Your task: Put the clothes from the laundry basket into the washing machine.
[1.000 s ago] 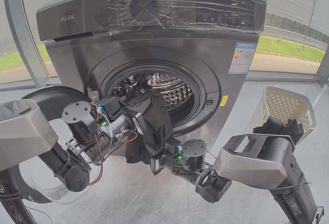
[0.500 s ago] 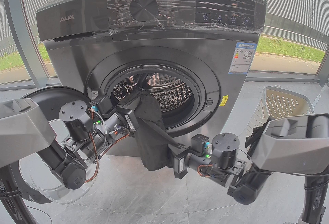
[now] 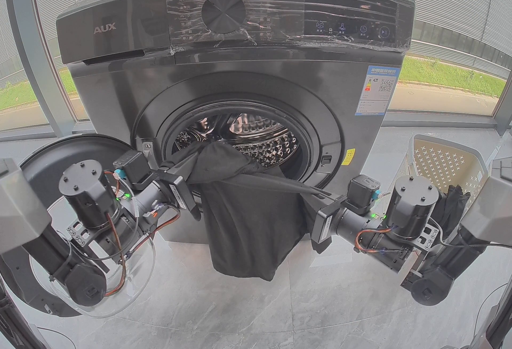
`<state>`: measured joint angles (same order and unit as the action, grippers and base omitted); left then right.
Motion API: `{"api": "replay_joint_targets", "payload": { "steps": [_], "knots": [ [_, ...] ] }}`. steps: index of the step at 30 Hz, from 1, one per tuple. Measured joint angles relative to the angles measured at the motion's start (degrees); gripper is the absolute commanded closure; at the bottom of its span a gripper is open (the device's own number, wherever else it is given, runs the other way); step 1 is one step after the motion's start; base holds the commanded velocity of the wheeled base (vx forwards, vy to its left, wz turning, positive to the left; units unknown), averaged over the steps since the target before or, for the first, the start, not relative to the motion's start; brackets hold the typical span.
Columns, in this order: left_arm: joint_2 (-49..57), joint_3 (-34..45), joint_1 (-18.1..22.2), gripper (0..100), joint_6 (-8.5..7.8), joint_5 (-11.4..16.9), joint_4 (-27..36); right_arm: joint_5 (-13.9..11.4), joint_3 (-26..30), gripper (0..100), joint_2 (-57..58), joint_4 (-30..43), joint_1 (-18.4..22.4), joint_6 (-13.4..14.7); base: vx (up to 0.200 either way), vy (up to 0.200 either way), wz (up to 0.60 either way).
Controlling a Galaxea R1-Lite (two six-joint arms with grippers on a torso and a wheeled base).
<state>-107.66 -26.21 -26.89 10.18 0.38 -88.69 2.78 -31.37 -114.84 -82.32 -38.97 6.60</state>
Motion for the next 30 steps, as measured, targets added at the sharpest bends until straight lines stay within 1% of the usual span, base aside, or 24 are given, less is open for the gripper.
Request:
{"api": "replay_joint_targets", "payload": {
  "steps": [7, 15, 16, 20, 27, 30],
  "knots": [
    [7.1, 4.0, 0.0, 100, 0.29, 2.7, 0.1, 0.4, 2.3, 100, 5.3, -0.4, 0.1, 0.4, 0.0, 0.0, 0.0],
    [10.2, 6.1, -0.3, 100, 0.51, 3.0, 0.1, 0.4, 2.6, 100, 7.3, -0.8, 0.2, 0.6, 0.0, 0.0, 0.0],
    [10.3, 6.3, -0.3, 0, 0.51, 3.1, 0.1, 0.4, 2.6, 100, 7.5, -0.8, 0.5, 0.6, 0.0, 0.0, 0.0],
    [10.6, 7.3, -0.4, 0, 0.63, 3.8, 0.0, 0.6, 2.2, 100, 7.7, -0.8, 1.7, 0.6, 0.0, 0.0, 0.0],
    [11.3, 13.6, -0.5, 0, 0.74, 11.3, 0.1, 0.6, 0.2, 100, 7.8, -0.8, 3.0, 0.7, 0.0, 0.0, 0.0],
    [11.3, 15.8, -0.4, 0, 0.49, 12.8, 0.2, 0.6, -0.9, 100, 7.9, -0.8, 3.4, 0.7, 0.0, 0.0, 0.0]
  ]
}}
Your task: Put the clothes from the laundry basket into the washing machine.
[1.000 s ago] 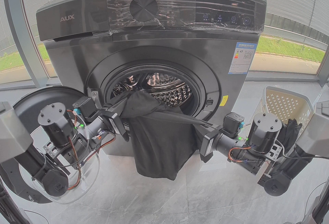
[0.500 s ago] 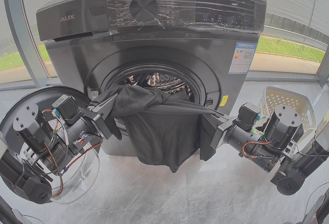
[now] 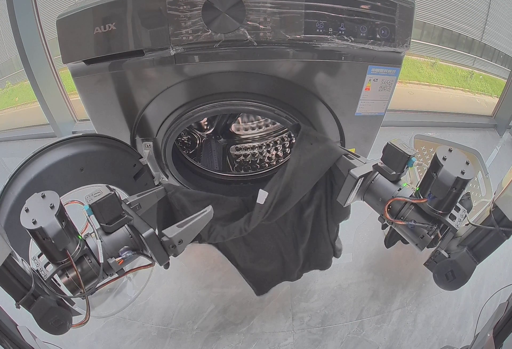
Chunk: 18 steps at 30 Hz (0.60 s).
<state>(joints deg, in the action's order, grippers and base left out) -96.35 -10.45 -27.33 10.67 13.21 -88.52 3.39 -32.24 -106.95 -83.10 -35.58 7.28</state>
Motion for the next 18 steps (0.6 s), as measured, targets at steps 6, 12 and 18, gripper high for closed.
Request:
{"api": "replay_joint_targets", "payload": {
  "steps": [6, 12, 18],
  "knots": [
    [-0.8, 1.4, 0.0, 0, -0.2, 0.1, 0.0, 0.0, -0.7, 100, 0.0, 0.0, 0.2, 0.0, 0.0, 0.0, 0.0],
    [-2.4, 1.1, 0.2, 0, -0.55, -0.5, -0.1, 0.0, -0.8, 100, 0.0, 0.0, 0.2, 0.0, 0.0, 0.0, 0.0],
    [-2.8, -0.4, 1.9, 0, -0.44, -0.6, -0.2, 0.0, -0.8, 100, 0.0, 0.0, 0.7, 0.0, 0.0, 0.0, 0.0]
  ]
}}
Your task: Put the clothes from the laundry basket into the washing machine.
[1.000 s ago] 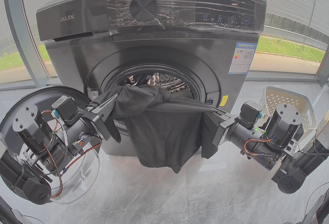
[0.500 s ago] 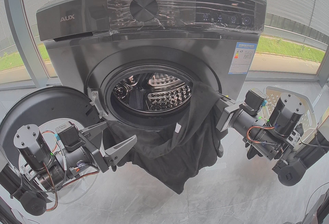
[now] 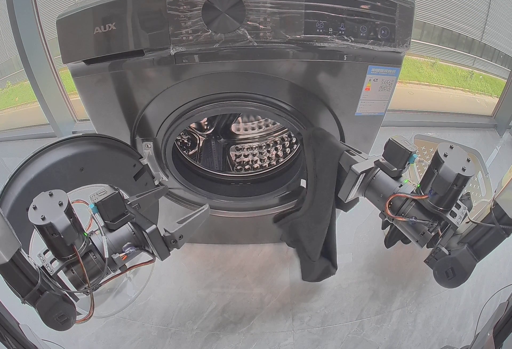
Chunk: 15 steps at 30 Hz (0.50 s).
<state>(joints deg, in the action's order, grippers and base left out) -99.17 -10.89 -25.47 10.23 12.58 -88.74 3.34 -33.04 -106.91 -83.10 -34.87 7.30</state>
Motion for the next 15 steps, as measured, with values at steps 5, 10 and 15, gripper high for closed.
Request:
{"api": "replay_joint_targets", "payload": {
  "steps": [5, 10, 15],
  "knots": [
    [-1.1, 1.9, -1.0, 0, -0.76, 0.3, 0.1, 0.0, 0.0, 100, 0.0, 0.0, -0.4, 0.0, 0.0, 0.0, 0.0],
    [-3.9, 2.8, -2.9, 0, -2.95, 0.4, 0.0, 0.0, -0.2, 100, 0.2, 0.0, -0.5, 0.0, 0.0, 0.0, 0.0],
    [-8.6, 2.0, -4.4, 0, -4.9, 0.5, 0.0, 0.0, -0.6, 100, 0.4, 0.0, -0.5, 0.0, 0.0, 0.0, 0.0]
  ]
}}
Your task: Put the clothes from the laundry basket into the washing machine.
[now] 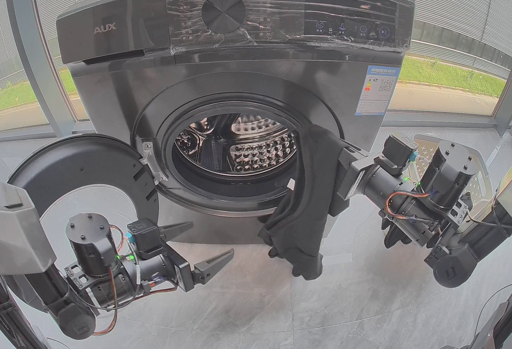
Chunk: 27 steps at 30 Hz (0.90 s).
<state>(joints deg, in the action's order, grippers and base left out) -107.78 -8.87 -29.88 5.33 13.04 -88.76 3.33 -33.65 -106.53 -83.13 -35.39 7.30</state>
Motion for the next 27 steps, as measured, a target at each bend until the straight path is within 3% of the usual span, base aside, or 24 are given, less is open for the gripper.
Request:
{"api": "replay_joint_targets", "payload": {
  "steps": [17, 22, 27],
  "knots": [
    [-18.2, -9.6, -1.0, 0, -0.84, 2.0, -0.1, 0.0, -0.9, 100, -0.1, 0.0, -2.7, 0.3, 0.0, 0.0, 0.0],
    [-22.0, -11.6, -0.8, 0, -2.77, 1.9, -0.1, 0.1, -0.9, 100, -0.2, 0.0, -3.9, 0.7, 0.0, 0.0, 0.0],
    [-24.8, -13.9, -0.1, 0, -3.01, 2.1, -0.1, 0.1, -0.9, 100, -0.2, 0.0, -4.2, 0.8, 0.0, 0.0, 0.0]
  ]
}}
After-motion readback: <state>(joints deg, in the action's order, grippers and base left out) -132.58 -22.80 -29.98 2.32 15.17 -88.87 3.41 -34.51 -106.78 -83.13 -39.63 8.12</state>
